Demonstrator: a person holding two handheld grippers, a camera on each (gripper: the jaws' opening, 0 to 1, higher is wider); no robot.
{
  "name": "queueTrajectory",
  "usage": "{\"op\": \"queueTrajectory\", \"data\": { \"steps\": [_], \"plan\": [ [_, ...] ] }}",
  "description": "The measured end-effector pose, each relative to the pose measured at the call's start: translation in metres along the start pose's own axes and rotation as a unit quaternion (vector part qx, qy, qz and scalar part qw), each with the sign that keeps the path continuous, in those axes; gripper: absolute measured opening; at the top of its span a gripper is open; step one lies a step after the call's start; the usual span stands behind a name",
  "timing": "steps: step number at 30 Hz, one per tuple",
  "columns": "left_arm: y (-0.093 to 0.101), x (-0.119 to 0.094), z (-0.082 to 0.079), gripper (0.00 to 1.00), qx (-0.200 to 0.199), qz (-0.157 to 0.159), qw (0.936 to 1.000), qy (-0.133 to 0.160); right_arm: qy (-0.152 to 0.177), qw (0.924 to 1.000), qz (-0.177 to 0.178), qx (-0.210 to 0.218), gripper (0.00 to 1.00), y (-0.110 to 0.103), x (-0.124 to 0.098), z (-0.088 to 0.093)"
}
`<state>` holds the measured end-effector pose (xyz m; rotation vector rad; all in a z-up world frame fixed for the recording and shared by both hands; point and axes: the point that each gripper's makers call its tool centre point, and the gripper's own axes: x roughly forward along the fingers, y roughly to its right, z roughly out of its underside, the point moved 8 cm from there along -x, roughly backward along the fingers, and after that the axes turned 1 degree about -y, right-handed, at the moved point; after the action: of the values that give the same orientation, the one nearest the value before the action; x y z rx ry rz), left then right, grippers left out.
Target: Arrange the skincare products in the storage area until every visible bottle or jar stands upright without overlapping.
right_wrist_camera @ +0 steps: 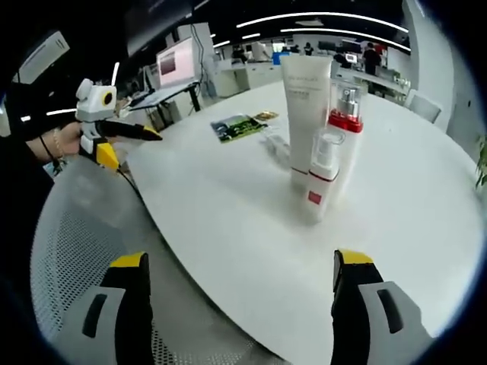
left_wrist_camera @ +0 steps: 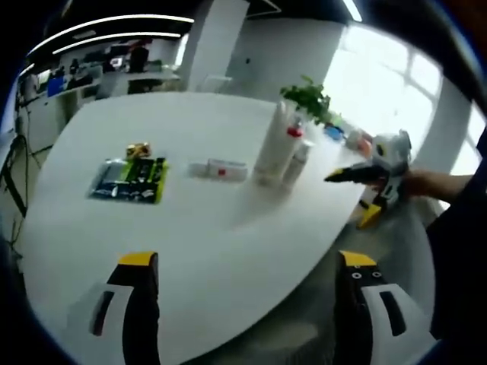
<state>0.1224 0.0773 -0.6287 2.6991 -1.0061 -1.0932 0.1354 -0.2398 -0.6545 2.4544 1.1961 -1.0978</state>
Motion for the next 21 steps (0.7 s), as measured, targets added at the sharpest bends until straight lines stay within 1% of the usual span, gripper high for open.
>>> {"op": "queueTrajectory", "data": {
  "steps": [3, 6, 9, 11, 14, 17, 19, 21],
  "plan": [
    [-0.004, 0.004, 0.002, 0.88, 0.001, 0.002, 1.0, -0.002, -0.01, 0.9999, -0.004, -0.009, 0.99, -0.002, 0.002, -0.001],
    [-0.004, 0.003, 0.003, 0.87, 0.002, 0.003, 1.0, -0.002, -0.013, 0.9997, -0.02, -0.009, 0.99, -0.008, 0.007, -0.006],
    [-0.004, 0.003, 0.003, 0.87, 0.001, -0.002, 1.0, 0.003, -0.032, 0.9987, -0.033, -0.022, 0.99, -0.015, 0.016, -0.012],
    [-0.005, 0.003, 0.003, 0.87, -0.004, -0.003, 1.0, 0.004, -0.04, 0.9973, -0.051, -0.034, 0.99, -0.021, 0.025, -0.018],
    [-0.006, 0.004, 0.005, 0.86, -0.001, -0.002, 1.0, -0.001, -0.042, 0.9961, -0.059, -0.052, 0.99, -0.027, 0.038, -0.031],
    [-0.007, 0.003, 0.004, 0.86, -0.002, 0.001, 1.0, 0.003, -0.051, 0.9937, -0.073, -0.068, 0.96, -0.032, 0.052, -0.04],
    [-0.011, 0.003, 0.005, 0.86, -0.006, 0.0, 1.0, 0.007, -0.068, 0.9911, -0.075, -0.086, 0.95, -0.035, 0.06, -0.045],
    [-0.01, 0.003, 0.005, 0.86, -0.011, 0.001, 0.9999, 0.01, -0.072, 0.9888, -0.079, -0.104, 0.94, -0.039, 0.067, -0.051]
  ]
}}
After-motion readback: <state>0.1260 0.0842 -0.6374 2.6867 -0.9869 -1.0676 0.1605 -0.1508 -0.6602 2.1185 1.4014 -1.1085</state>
